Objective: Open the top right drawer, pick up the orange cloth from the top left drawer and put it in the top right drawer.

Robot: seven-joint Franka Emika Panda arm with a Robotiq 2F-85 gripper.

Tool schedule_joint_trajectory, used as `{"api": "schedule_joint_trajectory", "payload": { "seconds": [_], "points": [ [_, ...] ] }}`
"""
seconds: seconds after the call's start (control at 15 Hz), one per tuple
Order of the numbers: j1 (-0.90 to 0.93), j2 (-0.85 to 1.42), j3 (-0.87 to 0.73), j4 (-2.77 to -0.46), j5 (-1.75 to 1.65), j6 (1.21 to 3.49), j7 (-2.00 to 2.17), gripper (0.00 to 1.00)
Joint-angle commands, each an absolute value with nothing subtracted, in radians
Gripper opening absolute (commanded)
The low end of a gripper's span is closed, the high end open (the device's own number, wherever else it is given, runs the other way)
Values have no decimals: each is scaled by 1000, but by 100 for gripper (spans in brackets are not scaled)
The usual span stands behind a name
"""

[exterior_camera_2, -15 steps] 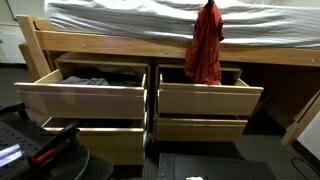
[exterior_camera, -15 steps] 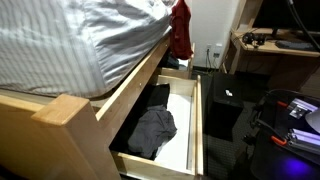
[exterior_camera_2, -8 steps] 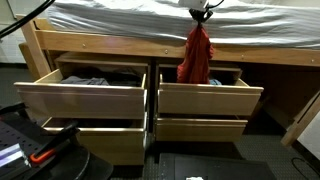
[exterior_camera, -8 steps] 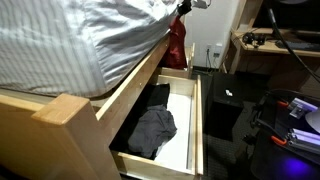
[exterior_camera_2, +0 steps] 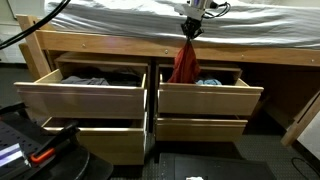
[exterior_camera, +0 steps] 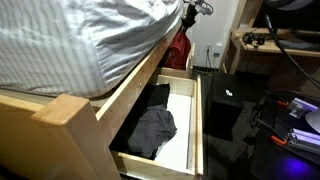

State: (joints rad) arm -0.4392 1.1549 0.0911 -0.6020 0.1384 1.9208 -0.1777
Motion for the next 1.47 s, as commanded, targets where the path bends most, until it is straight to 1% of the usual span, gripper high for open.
{"api": "schedule_joint_trajectory", "payload": {
  "seconds": [0.0, 0.07, 0.13, 0.2, 0.4, 0.47, 0.6, 0.67, 1.4],
  "points": [
    [-443, 1204, 79, -543, 128, 1824, -162, 0],
    [-440, 1212, 74, -538, 125, 1821, -160, 27],
    [-437, 1219, 69, -534, 123, 1822, -150, 28],
    [-434, 1224, 63, -529, 119, 1820, -137, 33],
    [-435, 1232, 60, -519, 124, 1819, -103, 56],
    [-438, 1210, 71, -567, 133, 1854, -128, 37],
    [-438, 1214, 70, -560, 133, 1849, -116, 51],
    [-438, 1214, 70, -559, 133, 1847, -115, 56],
    [-438, 1214, 70, -556, 133, 1845, -113, 56]
  ]
}}
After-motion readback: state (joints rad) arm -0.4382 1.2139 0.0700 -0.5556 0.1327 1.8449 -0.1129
